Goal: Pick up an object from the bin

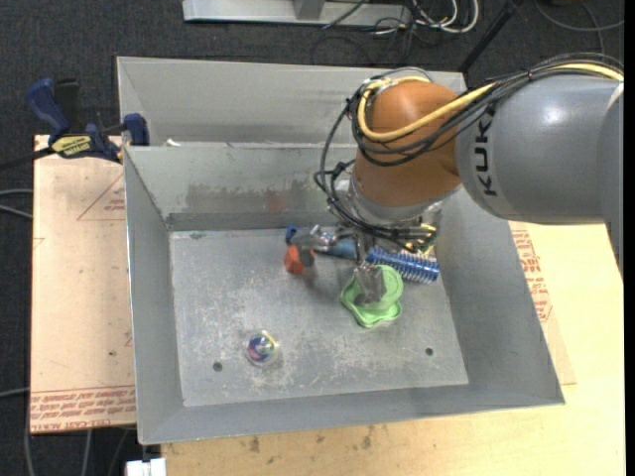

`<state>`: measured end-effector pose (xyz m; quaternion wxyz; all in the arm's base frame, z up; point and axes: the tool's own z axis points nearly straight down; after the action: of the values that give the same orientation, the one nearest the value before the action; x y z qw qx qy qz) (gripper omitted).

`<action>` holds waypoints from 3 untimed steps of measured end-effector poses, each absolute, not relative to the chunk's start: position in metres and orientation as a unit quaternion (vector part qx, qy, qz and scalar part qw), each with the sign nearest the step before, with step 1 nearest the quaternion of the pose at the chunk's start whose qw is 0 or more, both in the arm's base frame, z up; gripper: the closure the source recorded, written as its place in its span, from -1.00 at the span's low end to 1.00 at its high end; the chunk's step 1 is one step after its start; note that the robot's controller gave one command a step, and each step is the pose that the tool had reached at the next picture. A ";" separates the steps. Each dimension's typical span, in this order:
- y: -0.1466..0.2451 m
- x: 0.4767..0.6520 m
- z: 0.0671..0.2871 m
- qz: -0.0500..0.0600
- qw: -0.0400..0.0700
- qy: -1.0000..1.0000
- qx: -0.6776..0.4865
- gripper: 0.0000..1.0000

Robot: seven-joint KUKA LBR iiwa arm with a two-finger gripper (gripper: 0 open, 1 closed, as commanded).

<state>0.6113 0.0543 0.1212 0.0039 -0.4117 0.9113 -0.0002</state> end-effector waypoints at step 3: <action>0.058 0.661 0.075 0.001 0.007 0.927 -0.374 -1.00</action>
Offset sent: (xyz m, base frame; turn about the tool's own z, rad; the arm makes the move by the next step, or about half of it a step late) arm 0.0265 -0.0044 -0.0512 -0.3351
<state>0.6607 0.0576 0.0745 0.0067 -0.3739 0.9275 0.0013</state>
